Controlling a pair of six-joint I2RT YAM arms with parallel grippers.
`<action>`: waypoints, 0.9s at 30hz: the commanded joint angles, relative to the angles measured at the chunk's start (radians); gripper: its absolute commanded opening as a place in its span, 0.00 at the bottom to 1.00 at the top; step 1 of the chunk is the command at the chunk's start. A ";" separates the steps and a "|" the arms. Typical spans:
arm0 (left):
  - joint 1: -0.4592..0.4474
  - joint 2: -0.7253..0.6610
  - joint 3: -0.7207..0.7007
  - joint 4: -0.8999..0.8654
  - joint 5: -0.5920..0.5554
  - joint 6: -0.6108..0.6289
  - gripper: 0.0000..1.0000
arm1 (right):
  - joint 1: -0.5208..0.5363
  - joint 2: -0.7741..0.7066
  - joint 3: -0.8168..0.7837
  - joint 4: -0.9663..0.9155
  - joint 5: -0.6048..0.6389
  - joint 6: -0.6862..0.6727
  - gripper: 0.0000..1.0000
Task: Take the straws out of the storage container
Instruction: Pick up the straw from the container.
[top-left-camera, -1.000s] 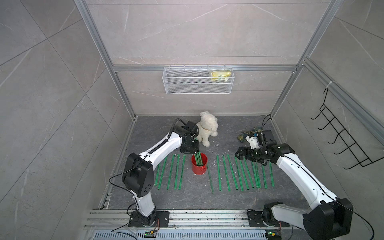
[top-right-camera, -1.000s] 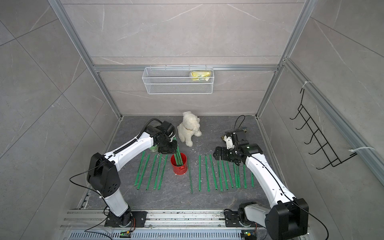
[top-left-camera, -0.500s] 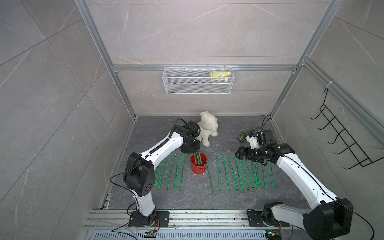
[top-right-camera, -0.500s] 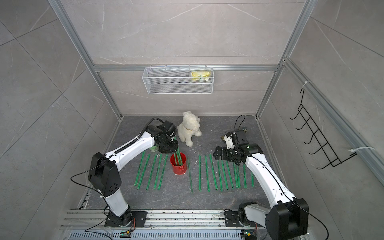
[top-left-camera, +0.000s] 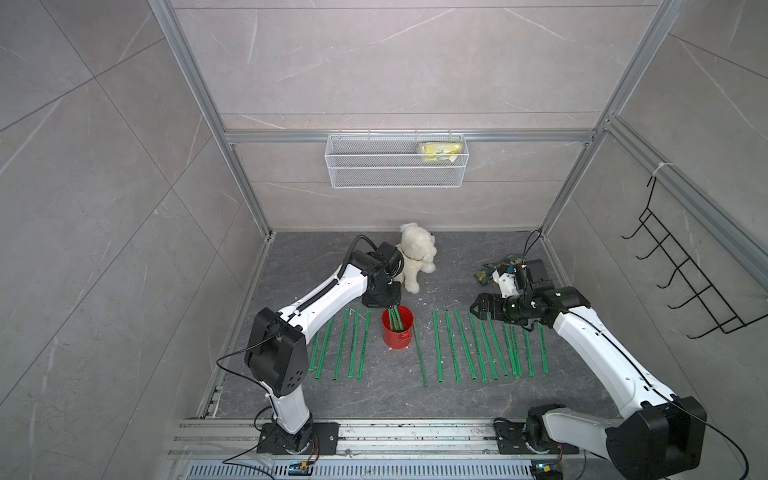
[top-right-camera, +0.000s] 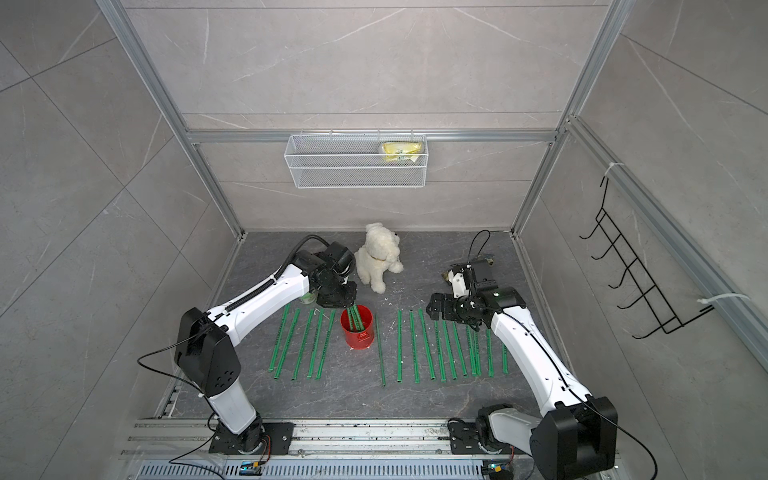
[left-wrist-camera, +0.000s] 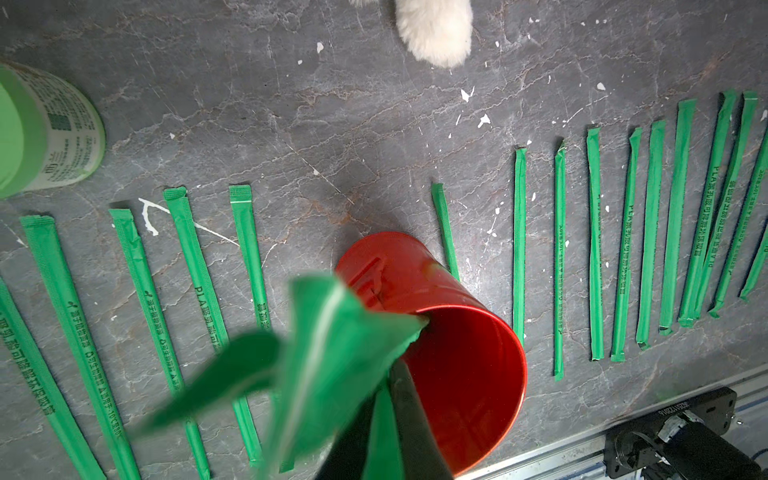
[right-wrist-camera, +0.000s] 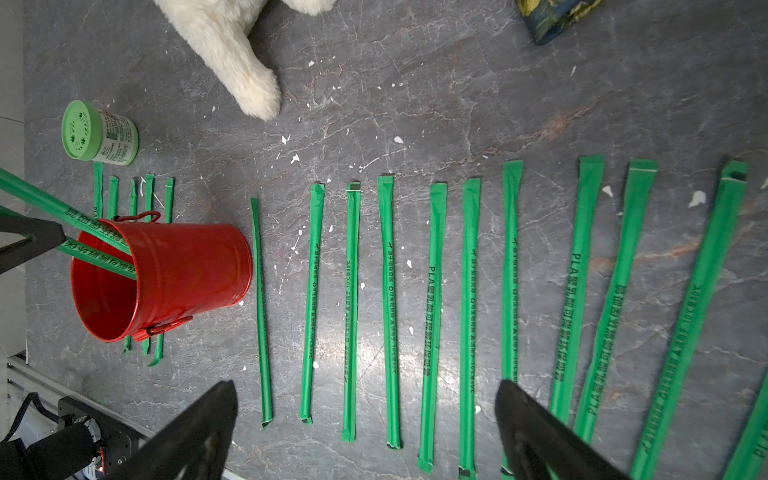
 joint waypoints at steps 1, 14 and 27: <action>-0.008 -0.061 0.052 -0.061 -0.011 0.008 0.10 | 0.007 -0.016 0.033 -0.022 -0.009 -0.004 1.00; -0.020 -0.097 0.243 -0.222 -0.061 0.027 0.10 | 0.007 -0.018 0.039 -0.013 -0.012 -0.003 1.00; 0.053 -0.060 0.816 -0.644 -0.312 0.116 0.10 | 0.006 -0.005 0.051 -0.014 -0.011 -0.011 1.00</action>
